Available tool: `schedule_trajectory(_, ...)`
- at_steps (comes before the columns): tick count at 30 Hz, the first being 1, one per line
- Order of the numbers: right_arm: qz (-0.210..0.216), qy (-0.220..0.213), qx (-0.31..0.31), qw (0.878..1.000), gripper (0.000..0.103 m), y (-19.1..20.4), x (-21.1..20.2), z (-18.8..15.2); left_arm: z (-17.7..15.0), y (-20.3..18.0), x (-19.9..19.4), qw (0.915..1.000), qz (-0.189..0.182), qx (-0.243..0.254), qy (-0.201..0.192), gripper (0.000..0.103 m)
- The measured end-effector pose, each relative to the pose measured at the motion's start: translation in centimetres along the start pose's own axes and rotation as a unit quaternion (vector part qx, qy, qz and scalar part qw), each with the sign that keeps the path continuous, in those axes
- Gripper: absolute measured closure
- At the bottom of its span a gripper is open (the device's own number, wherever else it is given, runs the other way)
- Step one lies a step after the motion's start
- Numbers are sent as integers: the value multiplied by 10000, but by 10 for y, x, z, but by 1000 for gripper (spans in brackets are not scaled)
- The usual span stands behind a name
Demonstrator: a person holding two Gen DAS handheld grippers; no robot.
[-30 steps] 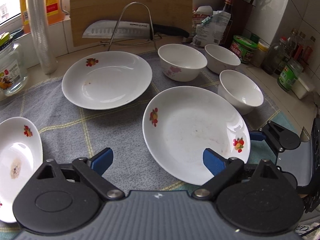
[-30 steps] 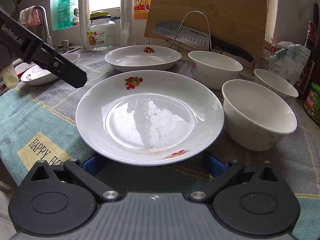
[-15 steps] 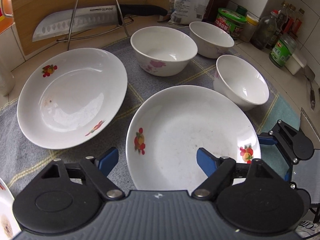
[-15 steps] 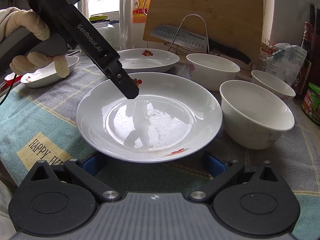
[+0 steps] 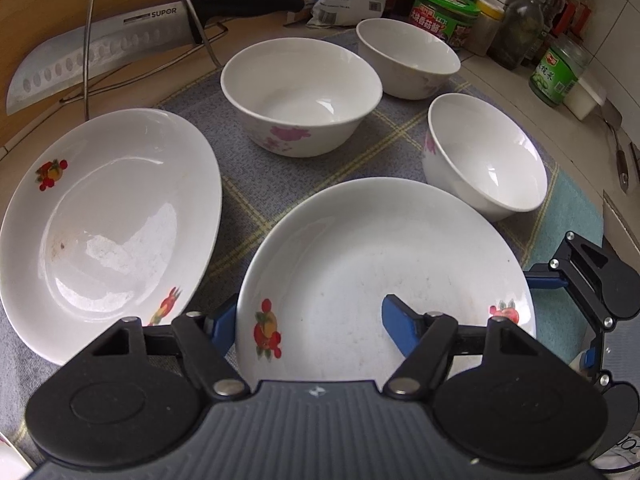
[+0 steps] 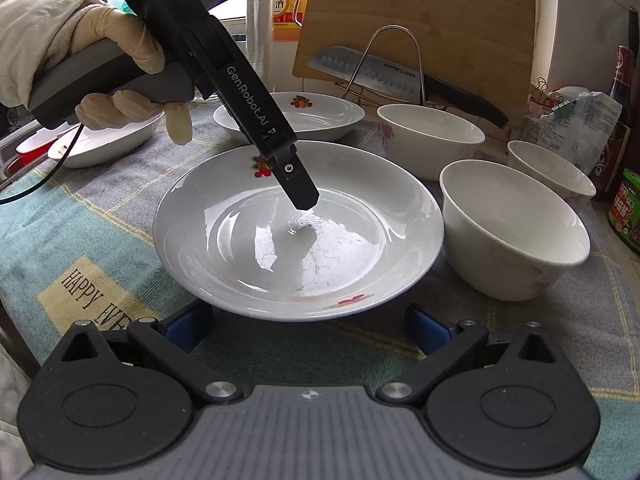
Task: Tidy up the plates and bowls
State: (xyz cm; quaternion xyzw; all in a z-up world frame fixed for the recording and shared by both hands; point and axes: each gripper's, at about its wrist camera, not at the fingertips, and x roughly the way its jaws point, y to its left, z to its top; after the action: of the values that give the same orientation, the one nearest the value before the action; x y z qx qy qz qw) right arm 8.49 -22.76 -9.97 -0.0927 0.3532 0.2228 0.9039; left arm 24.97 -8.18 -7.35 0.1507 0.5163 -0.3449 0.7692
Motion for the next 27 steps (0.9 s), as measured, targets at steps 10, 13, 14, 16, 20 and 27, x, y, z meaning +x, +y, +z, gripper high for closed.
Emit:
schedule_trajectory(10, 261, 143, -233, 9993, 0, -6, 9, 9, 9, 1, 9, 9998, -73, 129, 117, 32)
schedule_trajectory(13, 336, 139, -291, 9989, 0, -7, 10, 9, 11, 1, 10, 9997, -108, 172, 163, 32)
schedule_trajectory(14, 359, 137, -309, 9988, 0, -7, 11, 10, 12, 1, 11, 9996, -129, 187, 177, 32)
schedule_trajectory(16, 407, 124, -351, 9985, 0, -7, 11, 10, 12, 2, 10, 9994, -163, 212, 217, 33)
schedule_trajectory(20, 470, 104, -408, 9980, 0, -7, 12, 11, 15, 4, 10, 9990, -228, 254, 301, 35)
schedule_trajectory(27, 468, 72, -400, 9981, 0, -6, 14, 11, 16, 7, 10, 9985, -282, 342, 336, 35)
